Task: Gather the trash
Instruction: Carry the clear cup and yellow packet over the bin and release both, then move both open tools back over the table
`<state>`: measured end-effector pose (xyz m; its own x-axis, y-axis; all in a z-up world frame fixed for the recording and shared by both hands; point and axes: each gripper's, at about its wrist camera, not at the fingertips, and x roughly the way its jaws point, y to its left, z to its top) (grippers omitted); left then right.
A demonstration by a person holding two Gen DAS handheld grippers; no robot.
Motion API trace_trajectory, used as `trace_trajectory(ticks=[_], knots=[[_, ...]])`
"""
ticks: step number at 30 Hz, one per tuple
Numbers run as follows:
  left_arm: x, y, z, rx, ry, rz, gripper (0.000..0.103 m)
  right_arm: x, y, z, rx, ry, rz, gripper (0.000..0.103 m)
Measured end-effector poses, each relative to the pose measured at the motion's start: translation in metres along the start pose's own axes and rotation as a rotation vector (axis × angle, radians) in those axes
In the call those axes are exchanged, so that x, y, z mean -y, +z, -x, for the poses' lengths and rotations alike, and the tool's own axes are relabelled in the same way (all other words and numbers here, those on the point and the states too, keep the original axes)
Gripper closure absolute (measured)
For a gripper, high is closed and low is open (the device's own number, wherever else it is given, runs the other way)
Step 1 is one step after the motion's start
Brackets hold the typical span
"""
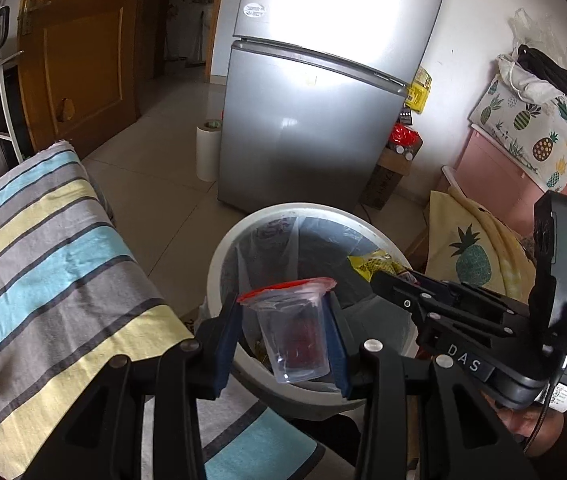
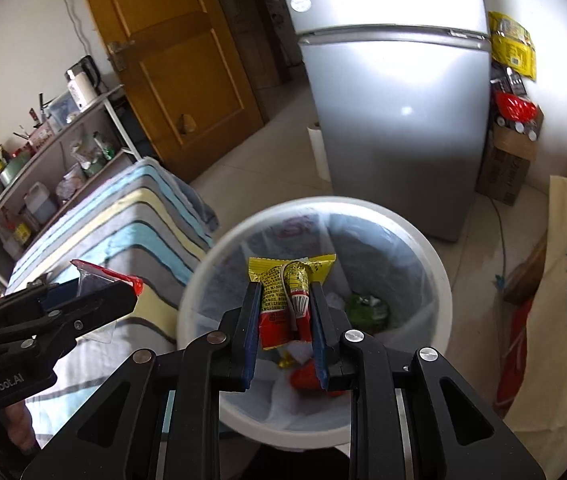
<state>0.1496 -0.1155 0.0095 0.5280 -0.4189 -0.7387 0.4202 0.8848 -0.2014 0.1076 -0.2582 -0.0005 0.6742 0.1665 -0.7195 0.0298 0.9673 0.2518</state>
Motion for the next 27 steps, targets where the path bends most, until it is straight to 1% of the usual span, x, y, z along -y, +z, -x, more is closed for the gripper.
trace_trajectory(ticks=[6,10,12,14,16,24,27], knots=[[0.009,0.000,-0.022,-0.046,0.011,-0.012,0.061,0.021,-0.008,-0.016,-0.053,-0.055,-0.018,0.079],[0.009,-0.002,-0.028,-0.066,0.014,-0.012,0.059,0.030,-0.010,-0.023,-0.078,-0.069,-0.025,0.078],[0.008,-0.001,-0.030,-0.073,0.021,-0.006,0.049,0.033,-0.010,-0.026,-0.084,-0.068,-0.030,0.074],[0.005,-0.002,-0.030,-0.070,0.016,0.006,0.044,0.033,-0.011,-0.025,-0.083,-0.071,-0.031,0.061],[0.003,-0.002,-0.028,-0.064,0.020,0.009,0.043,0.031,-0.011,-0.024,-0.080,-0.070,-0.027,0.056],[-0.007,-0.007,-0.008,-0.026,0.040,0.023,0.042,0.020,-0.009,-0.012,-0.050,-0.064,-0.023,0.056],[-0.013,-0.008,0.003,-0.005,0.049,0.039,0.040,0.011,-0.008,-0.006,-0.033,-0.059,-0.015,0.056]])
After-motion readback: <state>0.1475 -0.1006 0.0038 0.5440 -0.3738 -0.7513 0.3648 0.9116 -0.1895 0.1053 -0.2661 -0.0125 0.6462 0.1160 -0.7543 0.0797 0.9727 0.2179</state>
